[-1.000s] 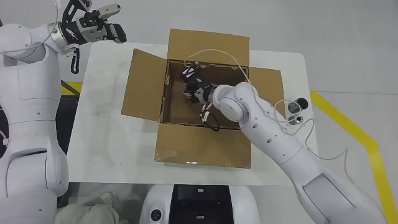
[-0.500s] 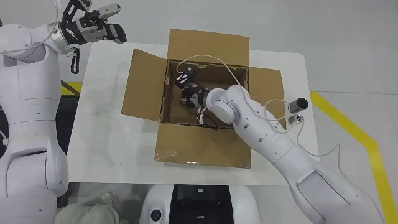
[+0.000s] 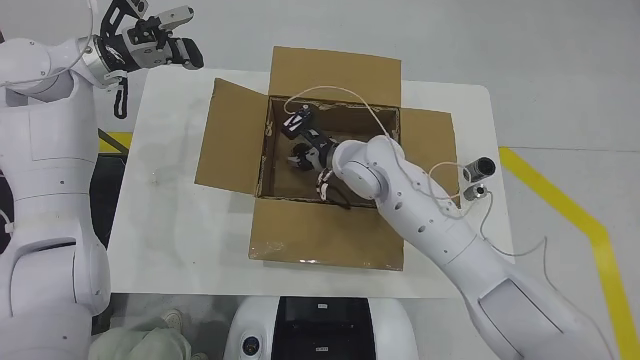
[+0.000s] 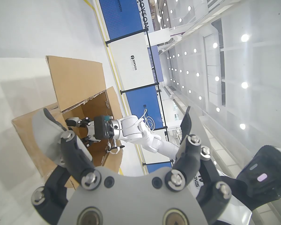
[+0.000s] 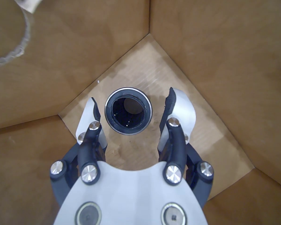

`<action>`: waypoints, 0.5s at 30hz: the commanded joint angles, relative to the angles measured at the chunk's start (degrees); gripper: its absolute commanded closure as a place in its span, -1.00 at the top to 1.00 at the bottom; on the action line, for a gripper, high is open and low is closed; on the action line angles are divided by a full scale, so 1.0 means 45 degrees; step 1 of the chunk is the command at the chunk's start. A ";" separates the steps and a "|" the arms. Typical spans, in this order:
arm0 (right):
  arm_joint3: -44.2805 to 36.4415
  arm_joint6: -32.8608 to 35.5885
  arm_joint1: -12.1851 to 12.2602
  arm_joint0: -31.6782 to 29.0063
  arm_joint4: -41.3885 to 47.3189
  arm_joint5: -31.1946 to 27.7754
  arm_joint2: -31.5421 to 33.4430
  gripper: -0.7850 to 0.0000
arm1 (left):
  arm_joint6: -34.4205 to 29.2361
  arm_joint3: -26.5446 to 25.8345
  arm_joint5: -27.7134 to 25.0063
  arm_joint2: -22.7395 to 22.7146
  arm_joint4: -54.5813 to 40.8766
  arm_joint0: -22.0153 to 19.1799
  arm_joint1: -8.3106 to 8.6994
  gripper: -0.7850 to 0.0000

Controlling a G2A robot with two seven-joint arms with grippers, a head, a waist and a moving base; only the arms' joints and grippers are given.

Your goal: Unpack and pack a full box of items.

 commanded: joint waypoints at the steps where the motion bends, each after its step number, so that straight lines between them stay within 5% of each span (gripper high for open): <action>1: -0.0710 0.0135 0.0130 -0.0239 -0.0208 0.0051 0.0337 0.44 | 0.0000 0.0000 0.0000 0.0000 0.0000 0.0000 0.0000 1.00; 15: -0.5474 0.1355 0.0936 -0.2569 -0.0728 0.0074 0.2711 0.43 | 0.0000 0.0000 0.0000 0.0000 0.0000 0.0000 0.0000 1.00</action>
